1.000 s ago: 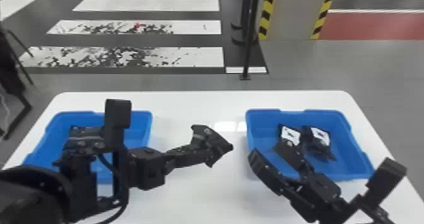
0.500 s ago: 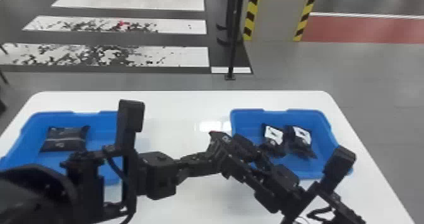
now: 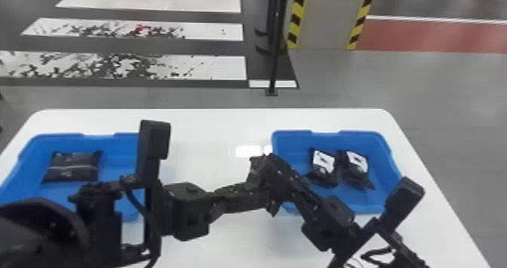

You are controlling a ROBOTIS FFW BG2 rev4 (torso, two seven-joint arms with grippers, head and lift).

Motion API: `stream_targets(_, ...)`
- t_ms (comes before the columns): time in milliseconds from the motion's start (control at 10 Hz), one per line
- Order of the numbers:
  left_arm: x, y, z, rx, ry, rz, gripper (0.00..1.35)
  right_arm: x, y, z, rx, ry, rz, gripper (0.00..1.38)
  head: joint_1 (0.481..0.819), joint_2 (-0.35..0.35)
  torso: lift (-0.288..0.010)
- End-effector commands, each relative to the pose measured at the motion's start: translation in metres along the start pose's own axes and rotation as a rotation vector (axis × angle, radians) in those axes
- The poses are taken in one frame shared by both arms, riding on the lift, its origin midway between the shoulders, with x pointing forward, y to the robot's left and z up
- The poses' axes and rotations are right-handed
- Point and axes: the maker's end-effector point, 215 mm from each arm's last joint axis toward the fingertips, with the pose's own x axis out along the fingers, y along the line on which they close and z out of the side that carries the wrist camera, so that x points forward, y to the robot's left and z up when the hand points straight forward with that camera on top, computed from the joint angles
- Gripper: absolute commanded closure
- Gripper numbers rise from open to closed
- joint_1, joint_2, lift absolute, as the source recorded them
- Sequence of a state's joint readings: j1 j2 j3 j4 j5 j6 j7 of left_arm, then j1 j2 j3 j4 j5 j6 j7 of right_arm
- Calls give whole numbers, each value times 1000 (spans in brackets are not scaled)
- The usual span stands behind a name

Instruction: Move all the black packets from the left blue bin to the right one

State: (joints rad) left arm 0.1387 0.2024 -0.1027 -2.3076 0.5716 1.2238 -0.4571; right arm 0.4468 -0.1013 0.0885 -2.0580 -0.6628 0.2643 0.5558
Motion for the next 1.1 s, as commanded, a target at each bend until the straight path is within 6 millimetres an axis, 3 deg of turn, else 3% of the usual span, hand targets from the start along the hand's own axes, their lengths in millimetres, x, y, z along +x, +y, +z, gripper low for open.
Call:
stream_targets(0,-2,1,4,-2,-17,3,1187,2,3,-1,12,8,8,1274,695,-72,-138)
stream_targets(100,-3,1,1,-28,-28,-4,845,4,2,2,9,4,12,1276,695,-70,-138)
stream_targets(200,-7,7,2,-43,-44,8,332,8,-1,6,7,2,19,1276,695,-65,-138)
stream_targets(300,-12,12,-3,-61,-49,19,59,12,-13,18,-16,-4,14,1276,695,-60,-138)
stream_targets(500,-20,16,-8,-87,-67,22,160,11,-56,53,-81,-34,-48,1276,695,-67,-138)
stream_targets(600,-27,15,-9,-98,-83,28,171,10,-87,64,-117,-37,-98,1276,695,-79,-138)
stream_targets(1000,-51,35,-7,-128,-134,85,173,-8,-217,69,-222,8,-351,1273,695,-151,-138)
